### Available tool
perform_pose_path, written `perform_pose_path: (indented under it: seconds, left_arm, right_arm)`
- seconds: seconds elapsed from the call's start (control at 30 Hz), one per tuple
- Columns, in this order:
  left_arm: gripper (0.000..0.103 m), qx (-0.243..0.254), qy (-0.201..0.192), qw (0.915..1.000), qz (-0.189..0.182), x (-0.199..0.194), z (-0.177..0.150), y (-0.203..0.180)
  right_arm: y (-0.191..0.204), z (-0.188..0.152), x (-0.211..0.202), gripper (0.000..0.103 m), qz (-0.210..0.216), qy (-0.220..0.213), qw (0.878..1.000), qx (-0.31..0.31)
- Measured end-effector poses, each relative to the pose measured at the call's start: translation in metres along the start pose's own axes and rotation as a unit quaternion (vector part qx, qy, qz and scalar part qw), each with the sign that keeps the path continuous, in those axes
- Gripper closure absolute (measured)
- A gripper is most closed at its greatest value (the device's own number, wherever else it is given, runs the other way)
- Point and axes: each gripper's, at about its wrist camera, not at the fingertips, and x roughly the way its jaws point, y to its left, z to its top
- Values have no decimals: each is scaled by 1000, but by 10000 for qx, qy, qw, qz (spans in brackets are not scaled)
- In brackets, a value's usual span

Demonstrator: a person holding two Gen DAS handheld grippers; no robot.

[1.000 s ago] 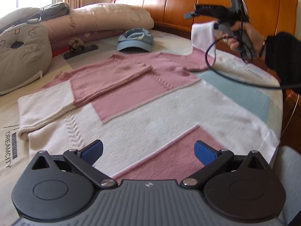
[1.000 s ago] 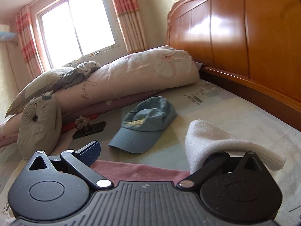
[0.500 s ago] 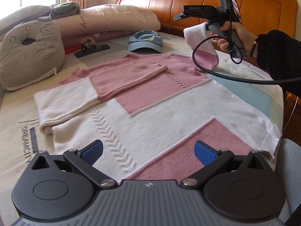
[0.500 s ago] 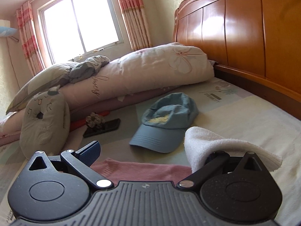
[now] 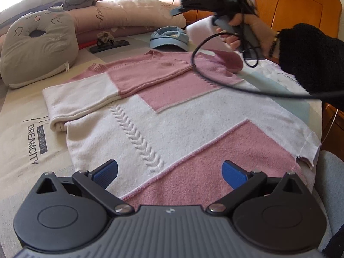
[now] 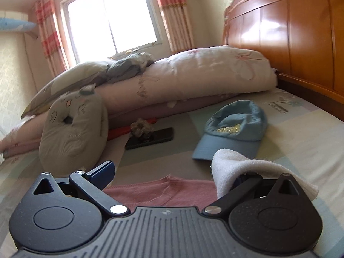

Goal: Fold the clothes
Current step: 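Fold the held white sleeve across the sweater body with the right gripper, release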

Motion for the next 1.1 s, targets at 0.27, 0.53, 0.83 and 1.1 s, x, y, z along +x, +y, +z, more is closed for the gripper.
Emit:
perform_pose_path:
  seconds: [0.27,0.53,0.83,1.1]
  left_arm:
    - [1,-313,-36,9995,29,-4,-4,9]
    - [1,-242,-25,9997,68,-7,-3,6]
    - [1,-293,41,9995,67,-6,-4,5]
    - [1,-398,132,9990,169,-8,-9,3]
  right_arm:
    - [35,-3,18,0,245,119,9995,-182]
    - [63,-5,24,0,636,115,9975,-291]
    - [92,-7,27,0,953,159,9941,-494]
    - [103,-32,45,0,1110,565,9909,-505]
